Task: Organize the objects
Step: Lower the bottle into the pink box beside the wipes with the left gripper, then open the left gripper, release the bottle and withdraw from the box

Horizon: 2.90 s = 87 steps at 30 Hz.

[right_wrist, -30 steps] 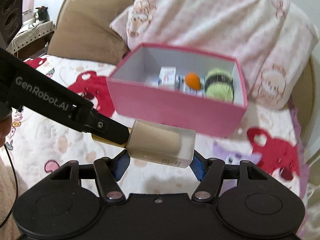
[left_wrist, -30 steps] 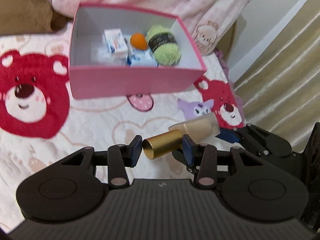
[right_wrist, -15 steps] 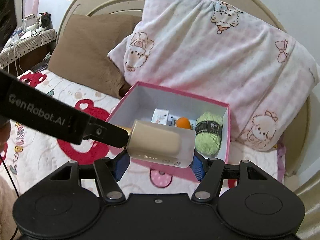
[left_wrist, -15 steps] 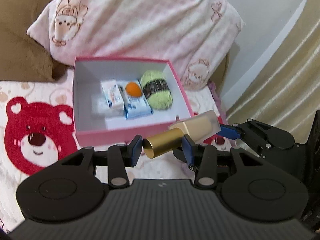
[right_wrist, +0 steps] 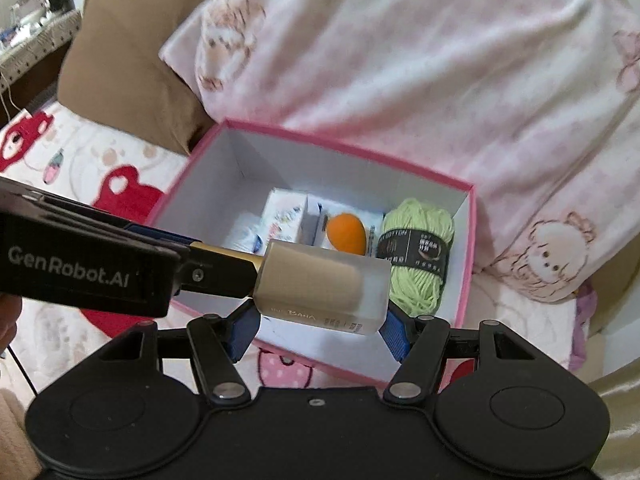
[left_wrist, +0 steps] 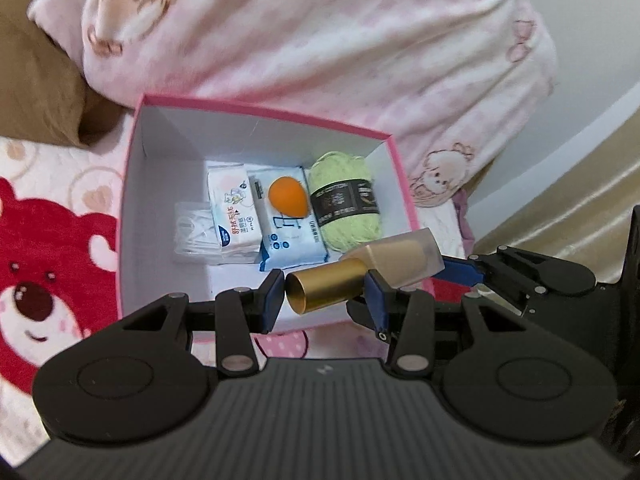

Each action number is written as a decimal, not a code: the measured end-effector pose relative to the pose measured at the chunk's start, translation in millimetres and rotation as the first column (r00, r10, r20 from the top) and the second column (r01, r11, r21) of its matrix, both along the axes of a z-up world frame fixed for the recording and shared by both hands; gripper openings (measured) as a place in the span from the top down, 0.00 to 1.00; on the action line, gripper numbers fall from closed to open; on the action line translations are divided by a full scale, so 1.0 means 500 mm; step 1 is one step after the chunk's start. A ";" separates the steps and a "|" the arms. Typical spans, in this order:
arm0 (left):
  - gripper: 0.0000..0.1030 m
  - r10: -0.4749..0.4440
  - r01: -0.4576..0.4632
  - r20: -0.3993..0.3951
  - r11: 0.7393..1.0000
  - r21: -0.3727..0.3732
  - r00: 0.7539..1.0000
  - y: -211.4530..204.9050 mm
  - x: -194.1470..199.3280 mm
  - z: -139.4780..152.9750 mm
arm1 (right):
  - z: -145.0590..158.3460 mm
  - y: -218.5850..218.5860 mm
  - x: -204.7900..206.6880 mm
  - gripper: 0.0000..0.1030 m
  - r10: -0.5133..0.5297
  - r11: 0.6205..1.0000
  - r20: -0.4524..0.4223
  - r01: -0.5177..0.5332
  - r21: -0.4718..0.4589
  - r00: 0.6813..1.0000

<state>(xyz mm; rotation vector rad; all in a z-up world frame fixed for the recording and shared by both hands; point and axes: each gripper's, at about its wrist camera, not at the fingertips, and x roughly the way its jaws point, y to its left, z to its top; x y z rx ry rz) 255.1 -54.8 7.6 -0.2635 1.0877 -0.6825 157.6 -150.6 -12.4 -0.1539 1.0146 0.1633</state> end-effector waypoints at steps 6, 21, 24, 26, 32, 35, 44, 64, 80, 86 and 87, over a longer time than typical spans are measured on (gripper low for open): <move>0.59 0.005 -0.006 -0.066 1.000 -0.004 0.998 -0.019 0.057 -0.095 | -0.084 -0.016 0.066 0.33 -0.017 1.000 -0.088 0.017 0.002 0.996; 0.59 0.026 -0.017 -0.165 0.998 0.057 0.986 -0.068 0.111 -0.214 | -0.204 -0.063 0.153 0.33 -0.035 0.998 -0.284 0.051 0.048 0.958; 0.59 0.029 -0.017 -0.180 0.998 0.068 0.983 -0.078 0.114 -0.230 | -0.220 -0.065 0.158 0.33 -0.033 0.998 -0.304 0.048 0.041 0.952; 0.60 0.032 -0.020 -0.187 0.997 0.070 0.982 -0.081 0.117 -0.240 | -0.230 -0.067 0.160 0.33 -0.038 0.998 -0.312 0.052 0.039 0.949; 0.61 0.053 -0.043 -0.186 0.998 0.054 0.981 -0.073 0.123 -0.248 | -0.251 -0.068 0.168 0.33 -0.052 0.996 -0.325 0.072 0.048 0.944; 0.61 0.049 -0.038 -0.188 0.997 0.064 0.981 -0.073 0.121 -0.246 | -0.253 -0.060 0.167 0.33 -0.047 0.998 -0.325 0.060 0.031 0.945; 0.60 0.066 -0.049 -0.134 0.991 0.127 0.989 -0.062 0.118 -0.231 | -0.257 -0.061 0.152 0.31 -0.042 0.996 -0.331 0.065 0.058 0.943; 0.47 0.025 -0.036 0.055 0.976 0.214 0.998 -0.028 0.007 -0.041 | -0.077 -0.080 0.031 0.31 0.030 0.983 -0.078 -0.015 0.185 0.997; 0.39 0.000 -0.035 0.160 0.976 0.214 0.987 0.035 -0.187 0.164 | 0.112 -0.064 -0.160 0.28 0.123 0.966 0.131 -0.149 0.213 0.984; 0.34 -0.017 -0.031 0.205 0.973 0.229 0.979 0.048 -0.264 0.224 | 0.166 -0.052 -0.235 0.23 0.187 0.961 0.164 -0.215 0.175 0.969; 0.33 -0.018 -0.031 0.208 0.973 0.228 0.978 0.048 -0.275 0.226 | 0.170 -0.049 -0.248 0.22 0.198 0.960 0.166 -0.225 0.164 0.966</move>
